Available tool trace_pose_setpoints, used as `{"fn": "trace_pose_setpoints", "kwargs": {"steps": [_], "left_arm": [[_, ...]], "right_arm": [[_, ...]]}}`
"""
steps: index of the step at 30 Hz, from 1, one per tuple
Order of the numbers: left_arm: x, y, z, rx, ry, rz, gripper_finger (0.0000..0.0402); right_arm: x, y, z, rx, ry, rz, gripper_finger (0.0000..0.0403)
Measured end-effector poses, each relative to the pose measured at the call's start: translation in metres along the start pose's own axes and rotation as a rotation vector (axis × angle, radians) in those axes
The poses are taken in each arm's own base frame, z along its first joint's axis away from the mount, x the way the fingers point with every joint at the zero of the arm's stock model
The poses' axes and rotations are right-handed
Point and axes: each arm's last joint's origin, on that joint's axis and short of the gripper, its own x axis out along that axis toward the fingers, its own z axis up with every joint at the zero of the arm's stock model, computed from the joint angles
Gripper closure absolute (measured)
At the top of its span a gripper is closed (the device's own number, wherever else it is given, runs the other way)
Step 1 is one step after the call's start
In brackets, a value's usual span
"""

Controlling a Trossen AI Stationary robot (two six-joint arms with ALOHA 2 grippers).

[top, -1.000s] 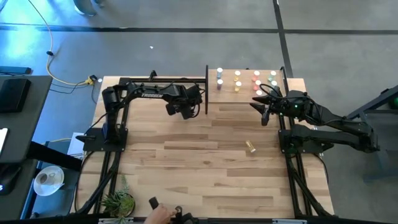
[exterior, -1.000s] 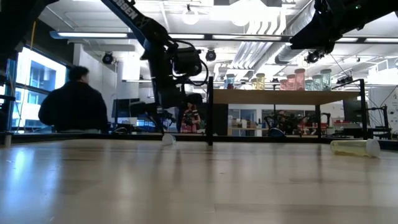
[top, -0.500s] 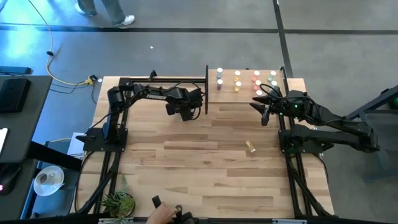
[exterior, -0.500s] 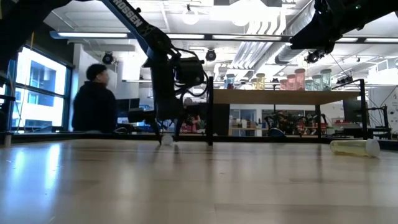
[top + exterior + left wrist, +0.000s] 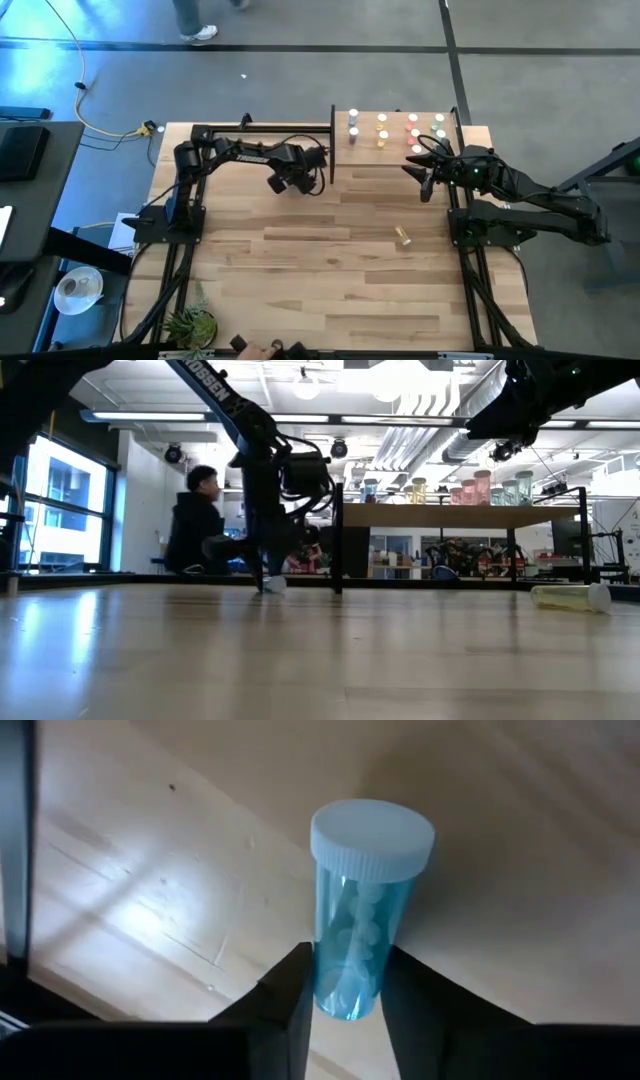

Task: Pick and place medicine bottles onto shelf by color
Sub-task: Put the blue medicine bottle aligned with the other blue medicine bottle on the shelf

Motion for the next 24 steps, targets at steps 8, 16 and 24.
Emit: {"fn": "trace_pose_setpoints", "kwargs": {"steps": [8, 16, 24], "left_arm": [[-0.002, -0.002, 0.006, -0.158, 0.025, 0.011, 0.0309], [-0.002, -0.002, 0.005, -0.373, 0.026, 0.006, 0.0310], [-0.015, -0.004, 0.000, -0.547, -0.131, -0.079, 0.0311]], "right_arm": [[0.000, 0.000, 0.000, 0.015, 0.000, 0.000, 0.0265], [0.000, 0.000, 0.000, 0.020, 0.000, 0.000, 0.0265], [0.000, 0.000, 0.000, 0.020, 0.000, 0.000, 0.0265]]}}
